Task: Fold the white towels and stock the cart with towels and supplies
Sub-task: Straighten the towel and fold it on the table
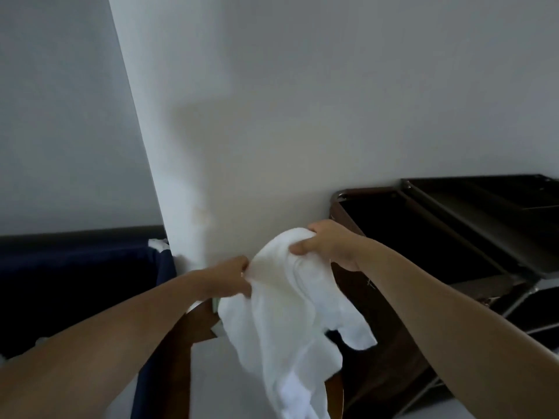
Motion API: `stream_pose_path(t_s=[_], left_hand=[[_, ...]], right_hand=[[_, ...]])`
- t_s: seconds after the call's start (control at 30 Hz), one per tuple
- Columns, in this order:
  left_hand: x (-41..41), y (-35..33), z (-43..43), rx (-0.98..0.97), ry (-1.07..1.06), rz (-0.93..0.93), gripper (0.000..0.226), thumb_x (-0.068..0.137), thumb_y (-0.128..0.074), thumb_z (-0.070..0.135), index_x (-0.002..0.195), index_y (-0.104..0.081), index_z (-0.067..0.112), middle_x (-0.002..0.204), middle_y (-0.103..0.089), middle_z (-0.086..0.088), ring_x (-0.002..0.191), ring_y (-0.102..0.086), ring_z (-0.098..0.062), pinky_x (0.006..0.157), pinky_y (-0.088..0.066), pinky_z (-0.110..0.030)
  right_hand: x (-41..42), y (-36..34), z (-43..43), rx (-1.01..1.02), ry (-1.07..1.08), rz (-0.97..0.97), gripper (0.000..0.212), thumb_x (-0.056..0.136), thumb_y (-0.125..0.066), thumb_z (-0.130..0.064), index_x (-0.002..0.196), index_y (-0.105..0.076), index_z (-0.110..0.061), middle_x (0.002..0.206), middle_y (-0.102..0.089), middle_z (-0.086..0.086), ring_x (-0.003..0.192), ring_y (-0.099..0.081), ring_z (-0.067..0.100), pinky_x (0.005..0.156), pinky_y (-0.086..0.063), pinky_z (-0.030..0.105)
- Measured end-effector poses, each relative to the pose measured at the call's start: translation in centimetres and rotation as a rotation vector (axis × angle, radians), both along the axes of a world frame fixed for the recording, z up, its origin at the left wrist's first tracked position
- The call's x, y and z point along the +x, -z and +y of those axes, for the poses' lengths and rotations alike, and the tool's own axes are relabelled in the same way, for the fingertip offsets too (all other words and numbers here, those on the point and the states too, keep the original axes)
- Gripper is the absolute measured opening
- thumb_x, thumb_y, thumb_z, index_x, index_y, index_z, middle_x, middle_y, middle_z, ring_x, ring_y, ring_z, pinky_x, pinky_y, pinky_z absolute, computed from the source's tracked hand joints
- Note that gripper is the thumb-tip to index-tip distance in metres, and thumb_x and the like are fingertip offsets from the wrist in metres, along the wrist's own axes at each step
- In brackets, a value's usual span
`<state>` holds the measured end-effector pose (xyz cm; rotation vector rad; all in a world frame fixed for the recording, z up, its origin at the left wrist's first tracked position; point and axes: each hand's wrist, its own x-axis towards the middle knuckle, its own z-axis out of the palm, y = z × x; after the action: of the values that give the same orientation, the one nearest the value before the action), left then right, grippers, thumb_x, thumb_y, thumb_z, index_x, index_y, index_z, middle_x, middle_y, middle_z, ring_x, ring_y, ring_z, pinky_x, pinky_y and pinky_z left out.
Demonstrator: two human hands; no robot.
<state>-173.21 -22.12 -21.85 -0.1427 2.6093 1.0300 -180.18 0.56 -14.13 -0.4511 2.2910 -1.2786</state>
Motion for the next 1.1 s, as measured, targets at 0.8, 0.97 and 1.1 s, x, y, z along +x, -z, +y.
stream_pose_path(t_s=[0.8,0.97,1.1], left_hand=[[-0.3,-8.8,0.3,0.793,-0.734,0.41,0.019,0.092,-0.064,0.026,0.085,-0.068,0.009,0.079,-0.069,-0.008,0.076,-0.064,-0.028,0.073,-0.05,-0.035],[1.6,-8.4,-2.4,0.318,-0.403,0.128,0.045,0.07,-0.059,0.04,0.1,-0.069,0.008,0.098,-0.073,-0.014,0.088,-0.068,-0.033,0.081,-0.056,-0.044],[2.5,-7.8,-1.8,-0.014,0.053,-0.055,0.056,0.081,-0.075,0.034,0.132,-0.054,0.026,0.127,-0.058,0.002,0.116,-0.056,-0.019,0.1,-0.047,-0.036]], right_hand=[[0.3,-1.2,-1.7,0.027,-0.099,0.137,0.038,0.073,-0.085,-0.022,0.107,-0.073,-0.008,0.101,-0.075,0.008,0.094,-0.072,0.027,0.089,-0.058,0.04],[-1.1,-5.5,-1.1,-0.051,0.016,0.409,0.019,0.073,-0.085,-0.019,0.08,-0.072,-0.008,0.077,-0.07,0.008,0.07,-0.062,0.016,0.066,-0.049,0.03],[0.1,-4.7,-3.1,0.168,-0.217,0.497,0.011,0.072,-0.085,-0.016,0.076,-0.075,-0.016,0.07,-0.067,-0.004,0.065,-0.059,0.005,0.065,-0.048,0.025]])
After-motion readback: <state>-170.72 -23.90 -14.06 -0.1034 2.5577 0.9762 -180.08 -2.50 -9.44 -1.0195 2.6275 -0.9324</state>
